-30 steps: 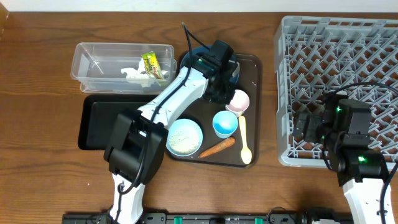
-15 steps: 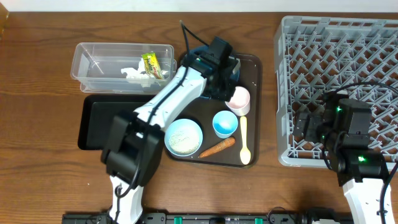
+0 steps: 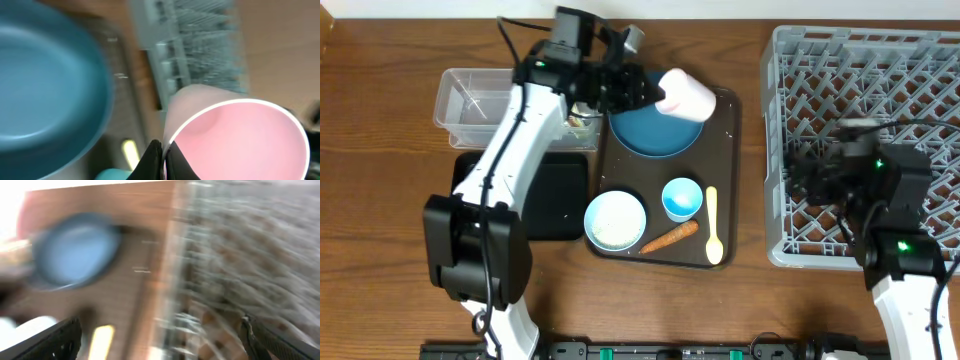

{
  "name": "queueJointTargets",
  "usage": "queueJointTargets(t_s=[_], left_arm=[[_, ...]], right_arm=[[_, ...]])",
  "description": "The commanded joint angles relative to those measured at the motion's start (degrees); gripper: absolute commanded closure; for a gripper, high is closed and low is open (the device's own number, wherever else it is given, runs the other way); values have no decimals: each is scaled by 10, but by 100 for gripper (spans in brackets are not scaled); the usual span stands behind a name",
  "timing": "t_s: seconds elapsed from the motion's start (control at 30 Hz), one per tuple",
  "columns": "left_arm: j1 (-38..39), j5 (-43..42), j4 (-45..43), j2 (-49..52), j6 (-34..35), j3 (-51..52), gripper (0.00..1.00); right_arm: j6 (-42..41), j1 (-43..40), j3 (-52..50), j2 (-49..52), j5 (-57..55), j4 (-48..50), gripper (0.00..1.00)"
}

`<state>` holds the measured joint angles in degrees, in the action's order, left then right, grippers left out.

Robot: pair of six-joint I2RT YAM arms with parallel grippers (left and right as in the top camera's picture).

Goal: Sort waste into correct bins and load items into the dishwasher rack
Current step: 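Lift the pink cup toward the right gripper as it reaches over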

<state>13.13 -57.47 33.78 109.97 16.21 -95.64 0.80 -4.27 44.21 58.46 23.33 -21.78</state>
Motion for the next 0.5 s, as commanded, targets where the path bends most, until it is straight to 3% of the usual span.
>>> queueJointTargets(t_s=[0.0,0.13,0.47], left_arm=[[-2,-171,-9,12,-14,-9,94],[6,-172,-9,12,-13,-9,94],[35,-209,-28,12,10,-9,94]], right_arm=[[117,-5,10,27,313,24,1],[141,-3,10,60,426,72,1],[141,2,10,90,431,179,1]])
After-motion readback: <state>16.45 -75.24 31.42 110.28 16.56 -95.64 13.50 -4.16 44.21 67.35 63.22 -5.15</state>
